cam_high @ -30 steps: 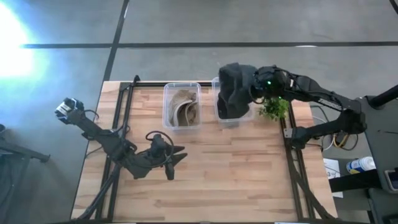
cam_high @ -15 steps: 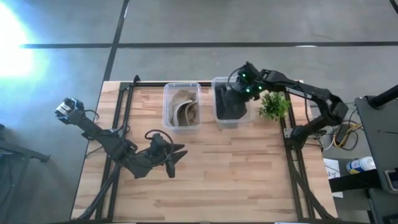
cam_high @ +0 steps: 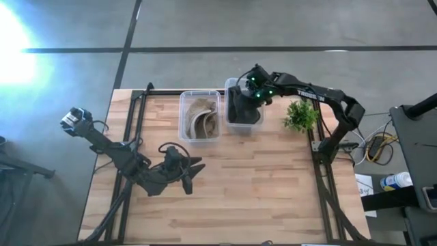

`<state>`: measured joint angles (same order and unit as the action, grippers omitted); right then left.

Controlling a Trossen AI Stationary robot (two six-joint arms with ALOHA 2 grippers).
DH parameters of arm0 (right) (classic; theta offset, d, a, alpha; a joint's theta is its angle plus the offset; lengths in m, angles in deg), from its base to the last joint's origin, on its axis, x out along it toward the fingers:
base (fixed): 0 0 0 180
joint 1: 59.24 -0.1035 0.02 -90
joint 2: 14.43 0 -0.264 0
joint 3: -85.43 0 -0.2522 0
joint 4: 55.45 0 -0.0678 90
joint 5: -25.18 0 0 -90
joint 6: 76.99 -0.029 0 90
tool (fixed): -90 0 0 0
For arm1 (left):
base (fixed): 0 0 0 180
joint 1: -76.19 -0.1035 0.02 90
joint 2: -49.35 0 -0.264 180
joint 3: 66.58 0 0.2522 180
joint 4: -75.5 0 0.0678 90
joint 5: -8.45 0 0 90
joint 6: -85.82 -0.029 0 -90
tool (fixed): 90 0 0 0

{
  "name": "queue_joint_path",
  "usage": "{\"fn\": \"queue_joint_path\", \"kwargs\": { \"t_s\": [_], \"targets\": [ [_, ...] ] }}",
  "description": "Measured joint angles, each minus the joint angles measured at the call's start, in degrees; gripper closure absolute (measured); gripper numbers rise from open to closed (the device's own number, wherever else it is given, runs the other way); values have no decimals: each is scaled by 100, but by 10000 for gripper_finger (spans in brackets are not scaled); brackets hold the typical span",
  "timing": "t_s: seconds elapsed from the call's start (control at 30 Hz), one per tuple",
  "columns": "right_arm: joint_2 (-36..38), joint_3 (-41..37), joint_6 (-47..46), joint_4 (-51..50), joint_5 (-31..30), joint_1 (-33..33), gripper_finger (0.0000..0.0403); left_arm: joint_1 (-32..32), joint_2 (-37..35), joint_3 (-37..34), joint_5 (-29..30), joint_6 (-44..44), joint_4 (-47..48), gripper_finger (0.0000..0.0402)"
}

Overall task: Pick & Place hat
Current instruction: Put the black cap into the right transparent bin, then return to Home Position

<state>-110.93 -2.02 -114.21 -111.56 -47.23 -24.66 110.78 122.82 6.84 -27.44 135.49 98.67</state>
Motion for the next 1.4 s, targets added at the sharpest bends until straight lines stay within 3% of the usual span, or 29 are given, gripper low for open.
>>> {"fn": "queue_joint_path", "kwargs": {
  "t_s": [0.2,0.3,0.6,0.67,0.97,1.1,1.17,1.33,1.4],
  "targets": [
    [360,39,125,-135,-211,-252,244,0,0,-2,2,11,255,262],
    [744,35,154,-287,-658,-353,219,0,0,-2,2,9,315,262],
    [2142,25,437,-641,-1195,-668,194,-235,-166,-2,-162,-60,315,262],
    [2517,25,636,-671,-1267,-893,195,-470,-300,-2,-663,-165,315,262],
    [4143,-271,1091,-698,-1347,-2565,200,-2138,-505,-2,-3937,-1377,-25,262],
    [4831,-669,1212,-680,-1794,-3423,200,-2699,-509,-2,-5309,-1659,-400,262],
    [5166,-864,1142,-711,-2069,-3792,200,-2921,-547,-2,-5468,-1677,-437,262],
    [5868,-1234,-64,-1044,-2706,-4034,200,-3410,-737,2,-4854,-990,-108,262],
    [6144,-1443,161,-927,-2628,-4036,200,-3399,-801,-2,-4859,-1309,-250,262]
  ]
}}
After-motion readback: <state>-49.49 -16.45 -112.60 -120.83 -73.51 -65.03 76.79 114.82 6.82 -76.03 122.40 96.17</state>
